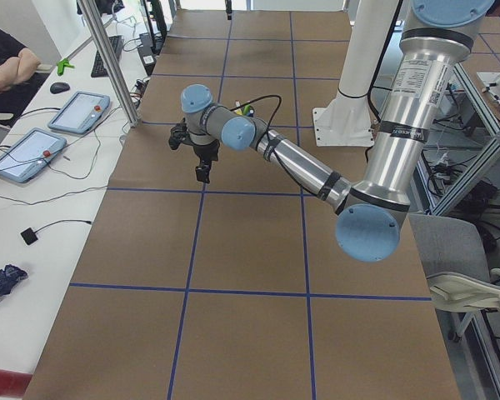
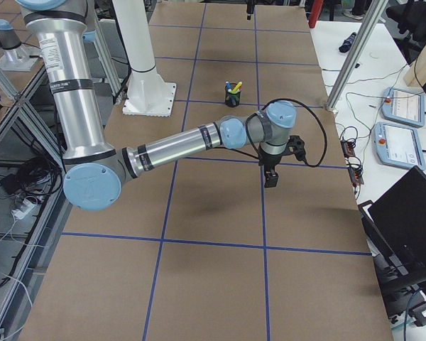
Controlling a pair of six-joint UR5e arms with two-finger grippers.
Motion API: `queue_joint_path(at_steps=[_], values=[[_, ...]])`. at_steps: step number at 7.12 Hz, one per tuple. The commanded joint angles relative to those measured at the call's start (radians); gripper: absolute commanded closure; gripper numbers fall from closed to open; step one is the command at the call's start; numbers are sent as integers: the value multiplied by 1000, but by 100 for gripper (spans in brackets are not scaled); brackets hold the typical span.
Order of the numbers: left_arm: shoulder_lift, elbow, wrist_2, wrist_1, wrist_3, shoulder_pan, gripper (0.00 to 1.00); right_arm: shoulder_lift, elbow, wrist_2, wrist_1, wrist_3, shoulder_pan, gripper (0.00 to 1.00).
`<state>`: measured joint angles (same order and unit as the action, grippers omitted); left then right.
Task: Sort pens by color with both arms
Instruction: 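Move both grippers in toward the black mesh pen cup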
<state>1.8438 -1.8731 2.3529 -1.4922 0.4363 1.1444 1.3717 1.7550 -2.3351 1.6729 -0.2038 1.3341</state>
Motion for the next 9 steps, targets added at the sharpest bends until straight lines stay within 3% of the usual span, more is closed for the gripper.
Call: queue_joint_path(at_steps=[1,3,5,9], values=[[67,14,-23,7,77,-69,0,-63,43,-29,13,-155,-68,0],[120,46,-67,13,97,-110,0,-138,61,-35,10,-213,-182,0],[178,75,-67,16,105,-135,0,-230,64,-30,4,-487,-272,0],[232,126,-64,15,105,-144,0,-295,112,-1,4,-742,-401,1]])
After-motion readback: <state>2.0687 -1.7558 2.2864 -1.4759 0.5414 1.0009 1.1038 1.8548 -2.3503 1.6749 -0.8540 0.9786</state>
